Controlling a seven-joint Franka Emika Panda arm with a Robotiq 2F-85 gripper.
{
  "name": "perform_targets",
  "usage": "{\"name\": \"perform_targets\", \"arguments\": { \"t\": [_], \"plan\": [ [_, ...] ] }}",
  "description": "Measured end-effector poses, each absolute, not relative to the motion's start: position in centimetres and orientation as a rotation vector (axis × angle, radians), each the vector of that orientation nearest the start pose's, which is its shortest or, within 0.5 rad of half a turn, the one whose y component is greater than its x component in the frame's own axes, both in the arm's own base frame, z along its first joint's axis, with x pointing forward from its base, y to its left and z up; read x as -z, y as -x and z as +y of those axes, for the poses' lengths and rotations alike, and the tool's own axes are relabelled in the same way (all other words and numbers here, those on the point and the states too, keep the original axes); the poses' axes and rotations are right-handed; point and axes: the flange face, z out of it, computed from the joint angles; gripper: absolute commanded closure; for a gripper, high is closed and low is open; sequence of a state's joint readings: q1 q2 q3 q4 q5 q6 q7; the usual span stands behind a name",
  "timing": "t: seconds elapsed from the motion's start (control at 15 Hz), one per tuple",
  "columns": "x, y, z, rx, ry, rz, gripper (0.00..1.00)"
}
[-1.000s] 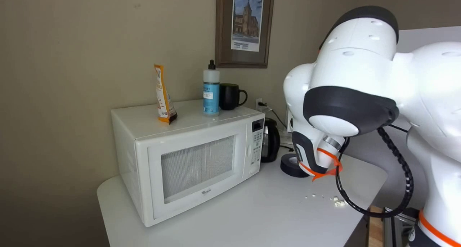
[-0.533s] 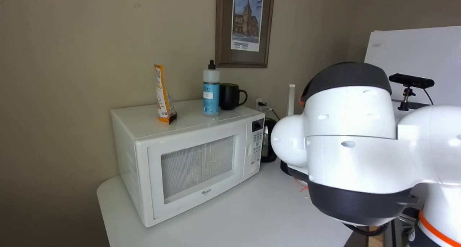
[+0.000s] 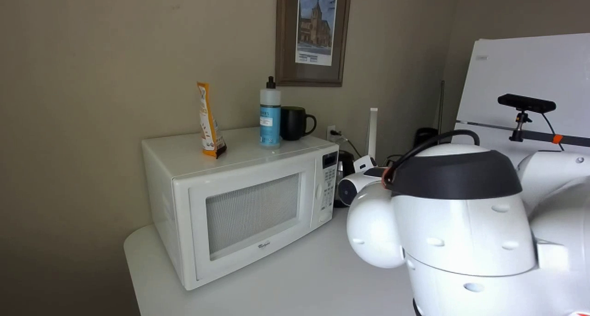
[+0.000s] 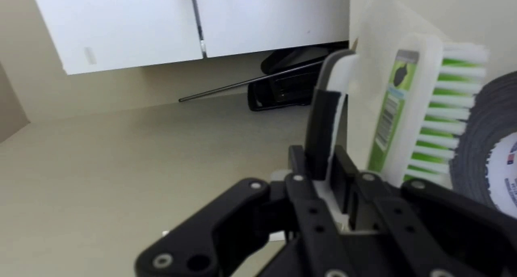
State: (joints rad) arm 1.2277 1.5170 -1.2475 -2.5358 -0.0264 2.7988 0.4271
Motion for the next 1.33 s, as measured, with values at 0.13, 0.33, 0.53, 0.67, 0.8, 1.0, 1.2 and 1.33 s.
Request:
{"name": "perform_targets", "arguments": {
  "t": [0.13, 0.33, 0.53, 0.67, 0.8, 1.0, 1.2, 1.33],
  "plan": [
    [-18.4, -42.6, -15.6, 0.024, -1.616, -0.095, 0.95],
    [-17.4, -43.4, -12.8, 0.044, -1.494, 0.029, 0.95],
    [-15.3, -43.9, -12.8, -0.017, -1.454, 0.070, 0.95],
    [-13.8, -43.9, -14.4, -0.077, -1.522, 0.022, 0.95],
    [-12.8, -43.5, -16.6, -0.122, -1.619, -0.028, 0.81],
    [-12.7, -43.4, -17.7, -0.115, -1.633, -0.045, 0.95],
    [-12.7, -43.7, -17.0, -0.127, -1.633, -0.032, 0.95],
    [-12.7, -43.7, -16.8, -0.126, -1.631, -0.023, 0.95]
  ]
}}
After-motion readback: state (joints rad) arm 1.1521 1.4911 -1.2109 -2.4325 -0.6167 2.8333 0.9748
